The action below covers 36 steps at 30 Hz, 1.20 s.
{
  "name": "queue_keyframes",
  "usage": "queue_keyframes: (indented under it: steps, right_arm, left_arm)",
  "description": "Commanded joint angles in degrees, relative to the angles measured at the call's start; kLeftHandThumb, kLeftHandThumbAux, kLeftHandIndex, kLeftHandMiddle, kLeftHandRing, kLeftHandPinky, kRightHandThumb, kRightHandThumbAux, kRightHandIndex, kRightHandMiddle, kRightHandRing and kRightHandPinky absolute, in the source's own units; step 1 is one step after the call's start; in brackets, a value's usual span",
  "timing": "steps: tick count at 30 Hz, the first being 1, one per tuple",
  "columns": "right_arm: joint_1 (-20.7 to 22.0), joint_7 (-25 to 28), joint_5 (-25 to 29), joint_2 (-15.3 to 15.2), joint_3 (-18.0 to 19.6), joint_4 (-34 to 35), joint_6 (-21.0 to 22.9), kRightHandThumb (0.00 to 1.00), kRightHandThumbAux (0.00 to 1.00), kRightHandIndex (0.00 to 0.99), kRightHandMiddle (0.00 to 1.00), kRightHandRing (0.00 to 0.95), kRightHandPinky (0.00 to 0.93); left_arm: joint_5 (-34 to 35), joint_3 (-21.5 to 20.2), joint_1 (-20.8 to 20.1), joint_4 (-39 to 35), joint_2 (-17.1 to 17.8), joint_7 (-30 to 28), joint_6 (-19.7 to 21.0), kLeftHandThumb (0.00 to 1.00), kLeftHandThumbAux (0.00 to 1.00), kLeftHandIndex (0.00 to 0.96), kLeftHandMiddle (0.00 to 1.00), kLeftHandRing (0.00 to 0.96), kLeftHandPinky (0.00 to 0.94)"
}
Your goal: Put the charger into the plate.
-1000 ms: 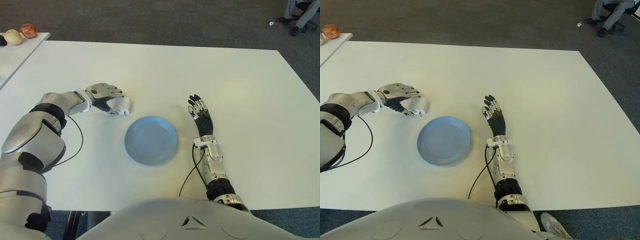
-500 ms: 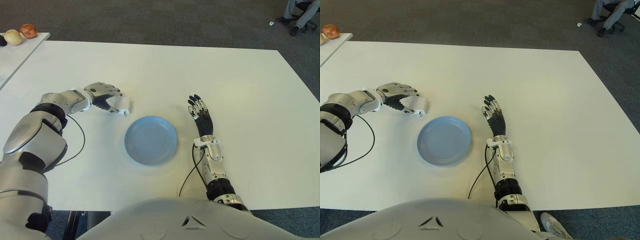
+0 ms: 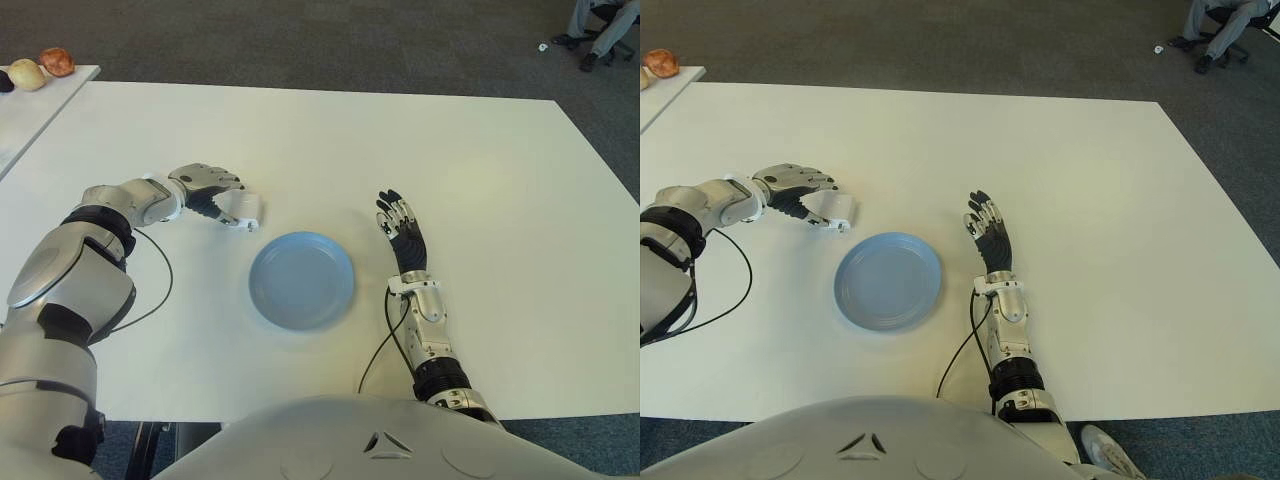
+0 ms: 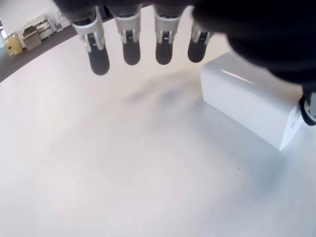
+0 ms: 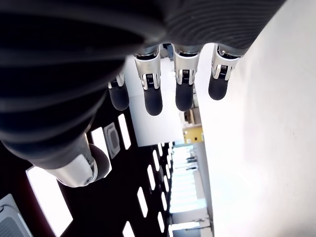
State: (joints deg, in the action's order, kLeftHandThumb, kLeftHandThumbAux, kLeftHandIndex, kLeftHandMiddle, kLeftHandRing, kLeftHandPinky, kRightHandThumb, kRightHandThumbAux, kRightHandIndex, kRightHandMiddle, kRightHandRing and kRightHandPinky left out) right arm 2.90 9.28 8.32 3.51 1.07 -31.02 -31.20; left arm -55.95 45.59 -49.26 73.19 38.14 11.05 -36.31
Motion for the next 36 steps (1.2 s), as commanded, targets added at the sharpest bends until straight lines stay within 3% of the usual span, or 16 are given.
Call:
queue_keyframes:
  steps: [1,25,36]
  right_arm:
    - [-2.25,0.21,0.86,1.82,0.42,-1.99,0.54,0.0,0.621,0.117,0.15,0.101,0.079]
    - [-2.04,0.72,1.56,2.03,0.71,-2.46,0.36,0.0,0.618,0.114,0.152,0.106,0.074]
    - [-2.02,0.47,1.29,2.13,0.66,-2.5,0.13,0.0,0.628,0.112,0.149,0.102,0.076]
  left_arm:
    - [1.05,-0.79,0.7,0.0,-1.16,-1.65,0.86,0.379,0.261,0.016,0.024,0.037,0.128]
    - [0.8,-0.6,1.27,-0.47,-3.43,-3.63,4.93,0.326,0.246,0.037,0.083,0.106,0.195]
    - [-0.24,0.91,1.01,-1.03,-3.46,-4.2,6.34,0.309,0.253,0.034,0.057,0.068,0.143]
